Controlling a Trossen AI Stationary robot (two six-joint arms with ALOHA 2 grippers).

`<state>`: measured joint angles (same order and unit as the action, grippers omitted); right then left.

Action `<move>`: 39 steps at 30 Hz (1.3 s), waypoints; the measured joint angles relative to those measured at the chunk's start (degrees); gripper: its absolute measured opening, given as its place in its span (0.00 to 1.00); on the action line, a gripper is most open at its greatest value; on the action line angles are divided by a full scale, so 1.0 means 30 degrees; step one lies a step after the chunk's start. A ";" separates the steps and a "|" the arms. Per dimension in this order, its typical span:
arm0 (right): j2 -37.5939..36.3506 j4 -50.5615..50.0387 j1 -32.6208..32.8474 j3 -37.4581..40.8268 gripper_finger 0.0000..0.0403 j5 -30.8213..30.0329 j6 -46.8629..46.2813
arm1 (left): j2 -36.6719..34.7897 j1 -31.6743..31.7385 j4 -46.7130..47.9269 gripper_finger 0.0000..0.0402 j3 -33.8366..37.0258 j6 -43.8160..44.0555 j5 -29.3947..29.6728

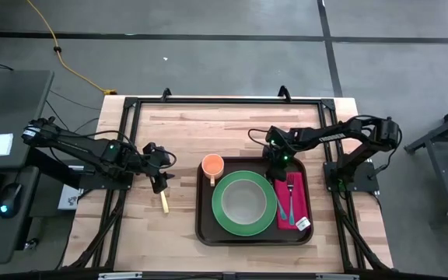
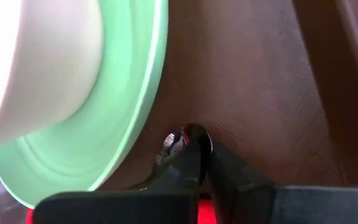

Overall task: Set up tray
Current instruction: Put the blue spoon to the left of the blue fork on the red napkin

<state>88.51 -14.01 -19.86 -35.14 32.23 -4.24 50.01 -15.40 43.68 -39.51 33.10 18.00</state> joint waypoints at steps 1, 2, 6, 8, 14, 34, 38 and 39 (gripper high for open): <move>0.0000 -0.0023 -0.0007 0.0000 0.01 0.0010 -0.0130 | 0.0002 0.0000 0.0000 0.70 0.0000 -0.0019 0.0000; -0.0001 -0.0058 -0.0007 0.0000 0.01 0.0015 -0.0257 | -0.0006 0.0000 0.0000 0.70 0.0000 -0.0025 0.0000; -0.0330 -0.0366 -0.0007 0.0000 0.00 -0.0104 -0.0811 | -0.0006 -0.0007 0.0000 0.70 0.0000 -0.0044 0.0001; -0.0631 -0.0559 -0.0007 0.0000 0.00 -0.0274 -0.1051 | -0.0006 0.0000 0.0000 0.70 0.0000 -0.0087 0.0000; -0.1905 -0.1486 -0.0007 0.0000 0.00 -0.0993 -0.1685 | -0.0006 0.0000 -0.0014 0.70 0.0000 -0.0393 0.0007; -0.3512 -0.4443 0.0007 0.0000 0.00 -0.2126 -0.4804 | -0.0004 0.0000 -0.0015 0.70 0.0000 -0.0954 0.0007; -0.3558 -0.4459 0.0007 0.0000 0.00 -0.2385 -0.5763 | -0.0006 -0.0002 0.0021 0.70 0.0000 -0.0954 0.0007; -0.3563 -0.4485 0.0007 0.0000 0.00 -0.2411 -0.6020 | -0.0005 -0.0007 0.0073 0.70 0.0000 -0.0954 0.0007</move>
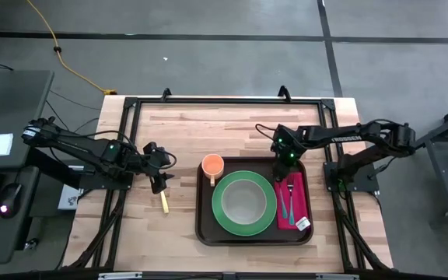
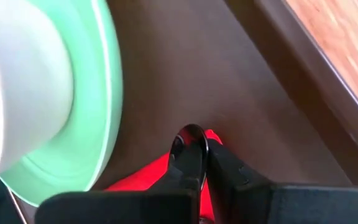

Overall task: Set up tray
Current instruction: Put the blue spoon to the left of the blue fork on the red napkin

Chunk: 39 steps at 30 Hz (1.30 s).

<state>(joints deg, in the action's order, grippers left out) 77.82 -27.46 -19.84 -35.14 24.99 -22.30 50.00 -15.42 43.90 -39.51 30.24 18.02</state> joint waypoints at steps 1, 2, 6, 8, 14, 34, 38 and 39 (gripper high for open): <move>0.0000 -0.0054 0.0001 0.0000 0.00 -0.0030 -0.0202 | 0.0000 0.0002 0.0029 0.70 0.0000 0.0000 0.0000; 0.0000 -0.0107 0.0014 0.0000 0.00 -0.0057 -0.0407 | -0.0001 0.0000 0.0029 0.70 0.0000 0.0000 0.0000; -0.0007 -0.0401 0.0423 0.0000 0.00 -0.0586 -0.1298 | 0.0006 0.0006 0.0300 0.70 0.0000 0.0000 0.0000; -0.0007 -0.0505 0.0707 0.0000 0.00 -0.0764 -0.1764 | -0.0001 0.0001 0.0452 0.70 0.0000 -0.0008 0.0000; -0.0015 -0.0545 0.1571 0.0000 0.00 -0.1808 -0.3062 | -0.0001 0.0007 0.0430 0.70 0.0000 -0.0479 0.0000; -0.0965 -0.1232 0.3882 0.0781 0.00 -0.4233 -0.6889 | -0.0001 -0.0001 0.0444 0.70 0.0000 -0.1654 -0.0342; -0.1668 -0.1092 0.3971 0.1264 0.00 -0.4323 -0.7073 | 0.0001 -0.0001 0.0459 0.70 0.0000 -0.1746 -0.0335; -0.1799 -0.0922 0.3971 0.1391 0.00 -0.4324 -0.7061 | -0.0001 0.0007 0.0459 0.70 0.0000 -0.1843 -0.0335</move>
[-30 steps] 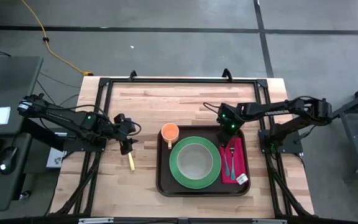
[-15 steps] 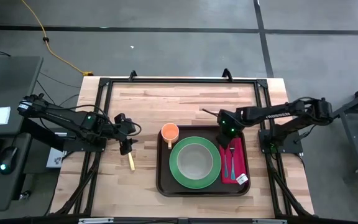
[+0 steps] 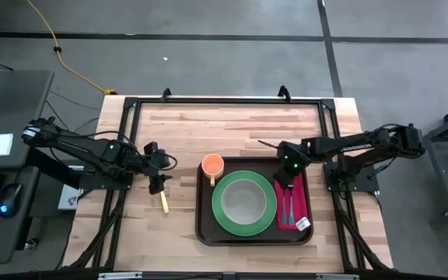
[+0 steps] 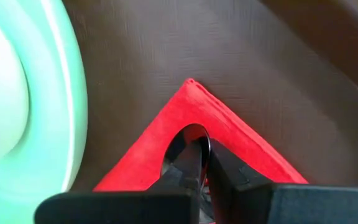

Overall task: Set up tray
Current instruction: Put the blue spoon to the left of the blue fork on the red napkin

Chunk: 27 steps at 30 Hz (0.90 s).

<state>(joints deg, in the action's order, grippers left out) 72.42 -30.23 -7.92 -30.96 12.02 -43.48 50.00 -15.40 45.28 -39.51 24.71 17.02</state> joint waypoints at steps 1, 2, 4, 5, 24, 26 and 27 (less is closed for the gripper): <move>-0.0111 0.0172 0.0000 0.0093 0.00 0.0010 0.0046 | 0.0005 -0.0007 0.0000 0.70 0.0000 -0.0070 0.0000; -0.0185 0.0434 -0.0001 0.0168 0.00 0.0035 0.0071 | 0.0000 -0.0007 0.0000 0.70 0.0000 -0.0111 0.0000; -0.0219 0.0958 -0.0007 0.0314 0.00 0.0052 0.0133 | 0.0000 -0.0007 0.0000 0.70 0.0000 -0.0131 0.0000; -0.0217 0.1039 -0.0007 0.0308 0.00 0.0021 0.0220 | 0.0007 -0.0007 0.0000 0.70 0.0000 -0.0138 0.0000; 0.0065 0.2759 -0.0022 0.1063 0.00 -0.0188 0.0958 | 0.0007 -0.0007 -0.0175 0.70 0.0000 0.0065 -0.0342; 0.0051 0.3548 -0.0022 0.1639 0.00 0.0129 0.0464 | 0.0001 -0.0004 -0.0152 0.70 0.0000 0.0208 -0.0335; 0.0051 0.3852 -0.0022 0.1854 0.00 0.0288 0.0198 | 0.0005 -0.0007 -0.0168 0.70 0.0000 0.0266 -0.0335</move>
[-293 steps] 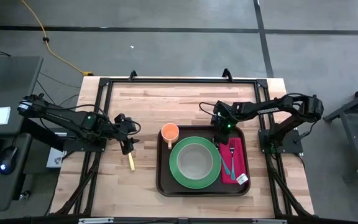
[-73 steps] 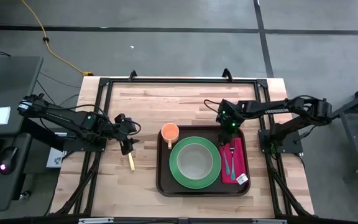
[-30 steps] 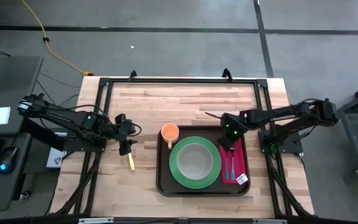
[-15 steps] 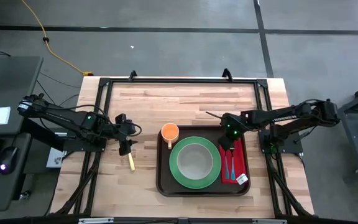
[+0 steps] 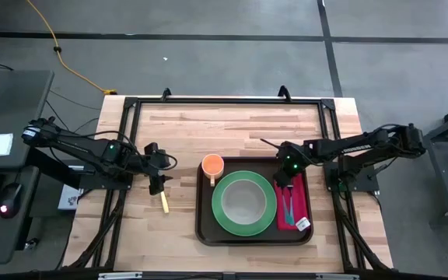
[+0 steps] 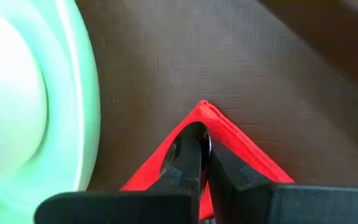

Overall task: Set up tray
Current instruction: Put the blue spoon to the left of the blue fork on the red napkin

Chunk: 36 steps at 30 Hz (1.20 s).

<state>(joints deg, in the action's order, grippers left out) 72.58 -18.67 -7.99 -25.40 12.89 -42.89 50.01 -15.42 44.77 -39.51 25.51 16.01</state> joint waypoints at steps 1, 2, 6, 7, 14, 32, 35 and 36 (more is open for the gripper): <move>0.0007 0.0191 0.0000 0.0108 0.00 0.0129 -0.0146 | 0.0001 0.0004 0.0011 0.70 0.0000 0.0021 0.0000; 0.0007 0.0166 0.0001 0.0113 0.00 0.0184 -0.0170 | 0.0003 0.0000 0.0004 0.70 0.0000 0.0057 0.0000; -0.0117 0.0118 0.0015 0.0113 0.00 0.0300 -0.0161 | 0.0003 0.0001 -0.0077 0.70 0.0000 0.0091 0.0000; -0.0152 0.0110 0.0016 0.0113 0.00 0.0291 -0.0179 | -0.0003 0.0000 -0.0136 0.70 0.0000 0.0097 0.0000; -0.0940 -0.0081 0.0022 0.0157 0.00 -0.0091 -0.0184 | 0.0003 0.0001 -0.0321 0.70 0.0000 0.0113 0.0007; -0.1166 0.0604 0.0323 0.0164 0.00 -0.0316 -0.1749 | 0.0000 0.0000 -0.0452 0.70 0.0000 0.0106 0.0022; -0.1166 0.0616 0.0455 0.0157 0.00 -0.0442 -0.1982 | -0.0005 0.0000 -0.0444 0.70 0.0000 0.0106 0.0022; -0.1166 0.0637 0.0459 0.0157 0.00 -0.0435 -0.1983 | 0.0002 0.0004 -0.0444 0.70 0.0000 0.0102 0.0022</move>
<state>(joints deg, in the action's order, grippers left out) 69.08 -16.76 -6.61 -24.93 11.58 -48.84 50.02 -15.41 43.44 -39.51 25.81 16.08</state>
